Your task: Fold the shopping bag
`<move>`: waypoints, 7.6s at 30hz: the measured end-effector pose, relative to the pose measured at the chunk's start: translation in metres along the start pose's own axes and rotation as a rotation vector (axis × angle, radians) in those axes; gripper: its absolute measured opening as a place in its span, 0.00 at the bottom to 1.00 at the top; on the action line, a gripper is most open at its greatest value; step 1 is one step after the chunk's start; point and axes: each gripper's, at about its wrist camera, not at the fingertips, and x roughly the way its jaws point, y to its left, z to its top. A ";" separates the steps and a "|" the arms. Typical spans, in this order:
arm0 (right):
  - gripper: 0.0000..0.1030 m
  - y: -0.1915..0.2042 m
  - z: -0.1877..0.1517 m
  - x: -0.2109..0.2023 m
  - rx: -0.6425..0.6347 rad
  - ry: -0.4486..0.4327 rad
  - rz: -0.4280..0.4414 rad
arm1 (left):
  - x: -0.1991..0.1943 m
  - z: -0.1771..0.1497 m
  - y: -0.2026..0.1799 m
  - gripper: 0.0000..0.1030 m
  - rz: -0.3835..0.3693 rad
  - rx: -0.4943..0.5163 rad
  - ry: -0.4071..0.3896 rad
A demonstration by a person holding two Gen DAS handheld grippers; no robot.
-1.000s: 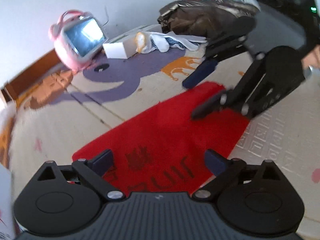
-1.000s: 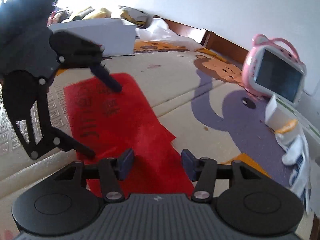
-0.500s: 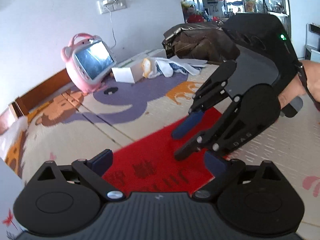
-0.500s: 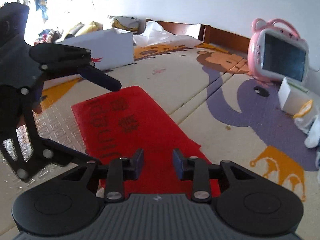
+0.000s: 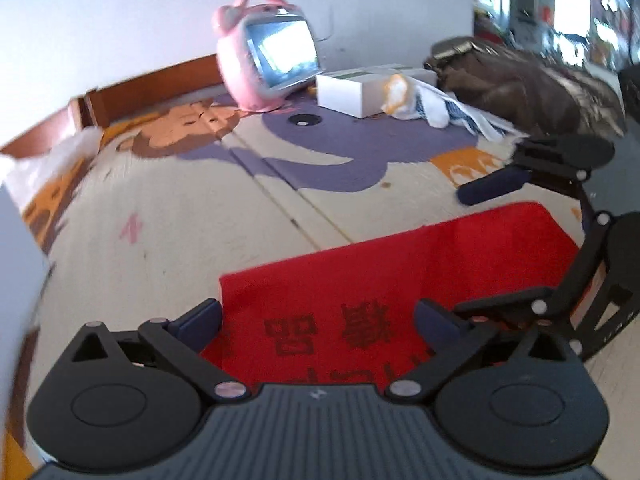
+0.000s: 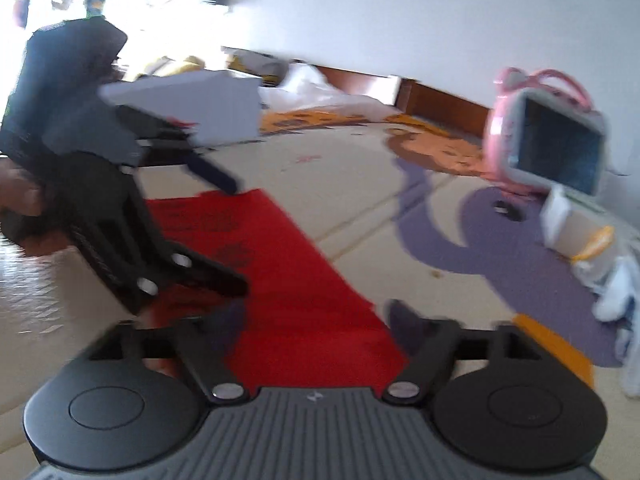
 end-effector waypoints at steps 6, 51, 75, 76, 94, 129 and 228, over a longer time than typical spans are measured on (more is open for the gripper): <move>0.62 -0.009 -0.001 -0.038 0.136 -0.132 -0.026 | -0.015 -0.011 -0.008 1.00 0.121 0.010 -0.036; 0.49 -0.024 -0.007 -0.072 0.357 -0.208 0.126 | -0.093 -0.039 0.094 0.96 0.036 -0.517 -0.255; 0.49 -0.061 -0.053 -0.060 0.659 -0.131 0.092 | -0.058 -0.031 0.082 0.98 0.029 -0.449 -0.167; 0.49 -0.060 -0.054 -0.057 0.659 -0.124 0.101 | -0.056 -0.036 0.087 0.98 0.013 -0.493 -0.166; 0.47 0.011 -0.010 -0.035 -0.059 0.160 -0.427 | -0.078 -0.027 0.077 0.99 0.665 -0.139 -0.014; 0.47 0.051 0.024 0.022 -0.626 0.137 -0.437 | -0.025 -0.042 0.061 0.99 0.685 0.067 0.037; 0.23 -0.050 0.031 0.017 0.343 0.186 0.366 | -0.102 -0.083 0.016 1.00 -0.448 0.380 0.075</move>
